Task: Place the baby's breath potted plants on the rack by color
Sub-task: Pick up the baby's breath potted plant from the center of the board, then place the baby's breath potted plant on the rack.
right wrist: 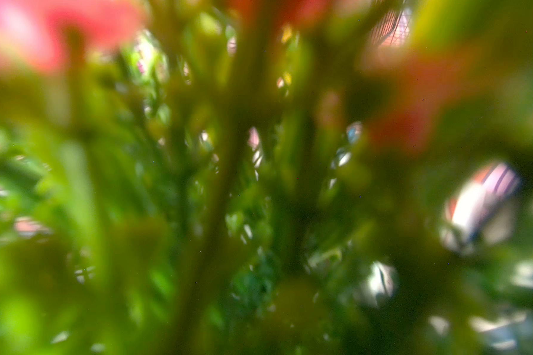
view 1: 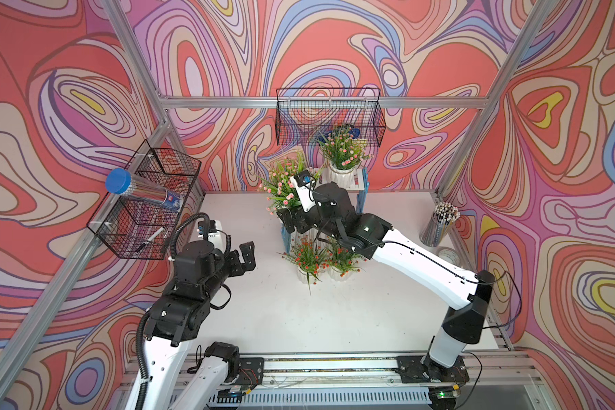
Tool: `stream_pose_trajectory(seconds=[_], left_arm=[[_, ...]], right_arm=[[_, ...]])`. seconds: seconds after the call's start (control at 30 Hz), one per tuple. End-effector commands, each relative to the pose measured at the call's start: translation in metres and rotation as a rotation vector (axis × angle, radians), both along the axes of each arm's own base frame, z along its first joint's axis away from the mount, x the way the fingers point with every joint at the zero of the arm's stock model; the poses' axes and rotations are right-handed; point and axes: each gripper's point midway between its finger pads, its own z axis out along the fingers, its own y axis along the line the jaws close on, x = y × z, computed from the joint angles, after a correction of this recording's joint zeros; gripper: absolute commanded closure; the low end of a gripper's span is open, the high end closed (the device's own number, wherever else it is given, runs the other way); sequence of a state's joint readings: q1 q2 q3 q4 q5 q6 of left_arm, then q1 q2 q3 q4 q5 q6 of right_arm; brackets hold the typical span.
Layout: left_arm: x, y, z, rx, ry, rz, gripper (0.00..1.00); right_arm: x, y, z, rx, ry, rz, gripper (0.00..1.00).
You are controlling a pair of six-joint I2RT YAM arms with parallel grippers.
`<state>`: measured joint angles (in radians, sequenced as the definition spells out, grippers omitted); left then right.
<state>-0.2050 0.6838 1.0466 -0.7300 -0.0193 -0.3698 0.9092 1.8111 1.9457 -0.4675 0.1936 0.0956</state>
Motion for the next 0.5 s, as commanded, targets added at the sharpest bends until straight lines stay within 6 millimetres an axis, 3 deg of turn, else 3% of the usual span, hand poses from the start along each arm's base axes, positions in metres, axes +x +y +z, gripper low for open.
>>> stream_pose_trajectory(seconds=[0.0, 0.23, 0.47], left_arm=[[-0.014, 0.000, -0.006, -0.003, 0.016, -0.011, 0.00], [-0.022, 0.001, -0.001, 0.004, -0.013, -0.023, 0.00], [-0.016, -0.003, 0.000, 0.000, -0.011, -0.037, 0.00]], right_arm=[[0.027, 0.001, -0.003, -0.046, -0.016, -0.010, 0.52], [0.078, -0.004, -0.006, -0.006, -0.025, -0.100, 0.52], [0.100, -0.007, 0.004, 0.026, -0.036, -0.125, 0.53]])
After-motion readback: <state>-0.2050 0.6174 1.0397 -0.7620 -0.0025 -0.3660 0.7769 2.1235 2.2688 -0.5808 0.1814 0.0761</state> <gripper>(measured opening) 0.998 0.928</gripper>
